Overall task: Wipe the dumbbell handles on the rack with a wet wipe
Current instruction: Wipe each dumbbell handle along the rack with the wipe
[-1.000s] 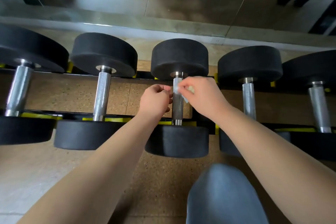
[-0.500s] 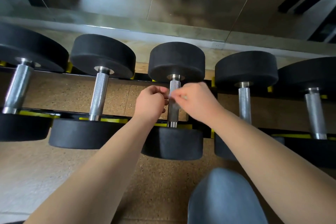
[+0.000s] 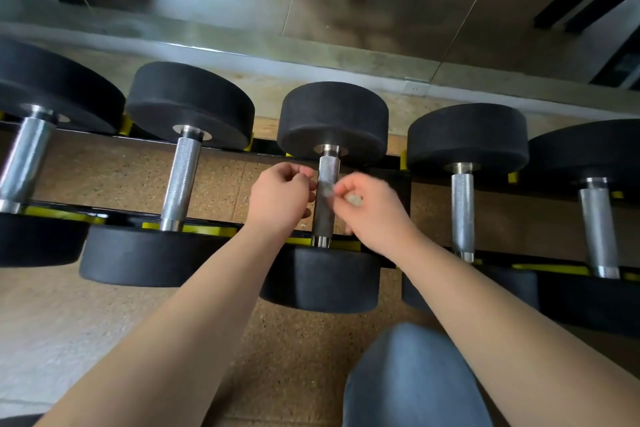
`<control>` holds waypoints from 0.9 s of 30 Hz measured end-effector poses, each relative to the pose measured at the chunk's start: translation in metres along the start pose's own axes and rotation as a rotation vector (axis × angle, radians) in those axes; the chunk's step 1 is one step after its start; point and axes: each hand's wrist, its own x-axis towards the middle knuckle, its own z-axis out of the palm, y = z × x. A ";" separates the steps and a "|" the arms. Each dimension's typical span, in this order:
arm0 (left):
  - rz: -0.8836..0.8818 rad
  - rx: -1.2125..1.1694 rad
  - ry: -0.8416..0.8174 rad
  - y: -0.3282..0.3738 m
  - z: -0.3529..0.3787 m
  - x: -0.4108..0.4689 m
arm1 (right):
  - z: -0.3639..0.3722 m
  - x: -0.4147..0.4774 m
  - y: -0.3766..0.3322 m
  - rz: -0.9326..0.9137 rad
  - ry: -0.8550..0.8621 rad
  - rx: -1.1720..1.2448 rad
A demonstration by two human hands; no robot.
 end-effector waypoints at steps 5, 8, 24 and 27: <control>0.006 0.015 -0.022 0.000 0.000 0.000 | -0.006 -0.007 0.002 0.138 -0.094 0.158; 0.009 0.007 -0.021 0.000 0.001 0.000 | -0.005 0.020 -0.007 0.168 0.154 0.332; 0.042 0.071 -0.062 -0.005 0.003 0.007 | -0.004 0.047 -0.008 0.435 0.071 0.729; 0.030 0.064 -0.070 -0.007 0.003 0.008 | -0.004 0.046 0.002 0.462 -0.149 0.483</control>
